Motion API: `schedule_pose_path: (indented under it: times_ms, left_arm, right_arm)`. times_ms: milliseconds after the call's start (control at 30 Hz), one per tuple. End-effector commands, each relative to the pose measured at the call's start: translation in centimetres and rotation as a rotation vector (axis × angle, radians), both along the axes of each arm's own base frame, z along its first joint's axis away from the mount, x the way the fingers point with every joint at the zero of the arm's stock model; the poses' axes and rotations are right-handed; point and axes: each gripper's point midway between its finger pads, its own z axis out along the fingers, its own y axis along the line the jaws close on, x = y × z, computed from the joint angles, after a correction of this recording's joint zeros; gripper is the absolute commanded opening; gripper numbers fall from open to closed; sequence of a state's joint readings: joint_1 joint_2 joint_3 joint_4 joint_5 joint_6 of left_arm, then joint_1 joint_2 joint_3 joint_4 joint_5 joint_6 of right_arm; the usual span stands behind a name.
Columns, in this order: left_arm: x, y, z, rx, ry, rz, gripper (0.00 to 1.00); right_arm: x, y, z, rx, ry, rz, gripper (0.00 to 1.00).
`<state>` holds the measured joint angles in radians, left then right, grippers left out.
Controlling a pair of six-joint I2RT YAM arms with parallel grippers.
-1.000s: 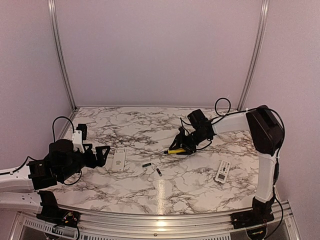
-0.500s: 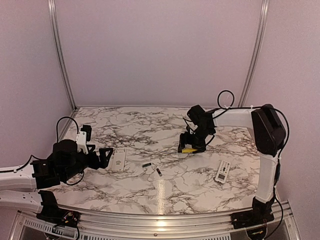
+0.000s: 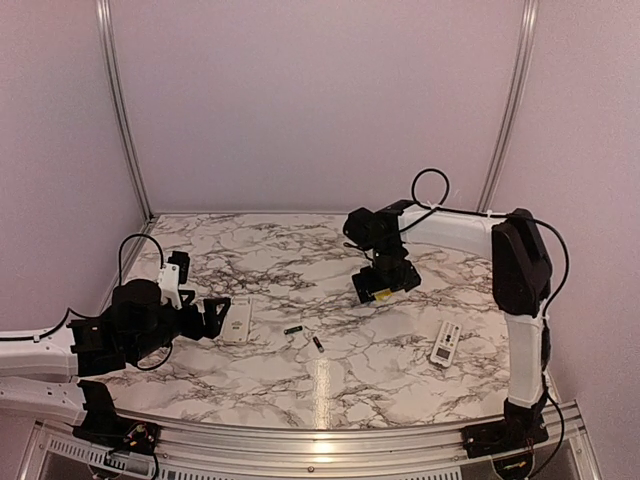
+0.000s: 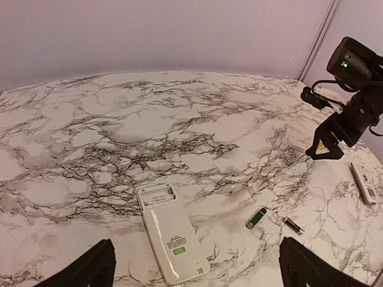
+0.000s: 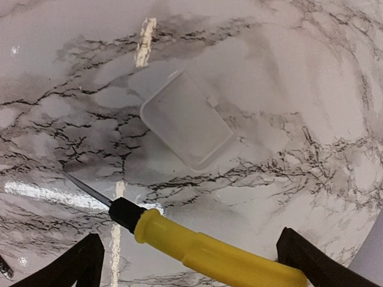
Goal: Unload the batteries from the remote control
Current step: Place the screwdriver at the center of the board, then pick up the remote control from the center of the board.
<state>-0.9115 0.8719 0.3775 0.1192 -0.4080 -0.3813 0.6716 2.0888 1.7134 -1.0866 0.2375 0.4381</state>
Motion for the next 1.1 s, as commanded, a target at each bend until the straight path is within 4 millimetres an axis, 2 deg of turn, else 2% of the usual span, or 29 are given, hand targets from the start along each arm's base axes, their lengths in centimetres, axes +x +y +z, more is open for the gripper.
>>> schedule_pose_path:
  times_ms: [0, 167, 333, 500, 600, 733, 800, 900, 1067]
  left_arm:
    - [0.0, -0.3, 0.2, 0.003, -0.014, -0.015, 0.99]
    - [0.0, -0.4, 0.1, 0.011, -0.015, -0.018, 0.99]
    - [0.0, -0.4, 0.1, 0.011, -0.015, -0.02, 0.99]
    - [-0.1, -0.1, 0.1, 0.014, -0.013, -0.013, 0.99]
    - [-0.2, 0.2, 0.0, 0.015, -0.011, -0.003, 0.99]
    - [-0.3, 0.7, -0.2, 0.022, -0.008, 0.012, 0.98]
    - [-0.3, 0.9, -0.1, 0.025, -0.012, 0.014, 0.98]
    - [-0.3, 1.1, 0.0, 0.034, -0.018, 0.02, 0.99]
    - [-0.2, 1.1, 0.1, 0.048, -0.025, 0.022, 0.99]
  right_arm:
    - [-1.6, -3.4, -0.9, -0.249, 0.06, 0.033, 0.99]
    - [-1.7, -4.3, -0.7, -0.305, 0.051, 0.025, 0.99]
    - [-1.5, -4.2, 0.2, -0.298, 0.044, 0.03, 0.99]
    - [-2.1, -3.5, 1.1, -0.139, 0.048, -0.016, 0.99]
    - [-3.0, -4.0, 2.1, -0.013, 0.048, -0.072, 0.99]
    - [-3.8, -6.5, 3.6, 0.1, 0.009, -0.195, 0.99]
    - [-4.5, -8.1, 3.6, 0.13, 0.004, -0.256, 0.99]
    - [-5.8, -10.0, 3.1, 0.161, 0.022, -0.339, 0.99]
    - [-7.9, -11.3, 1.7, 0.28, 0.082, -0.465, 0.99]
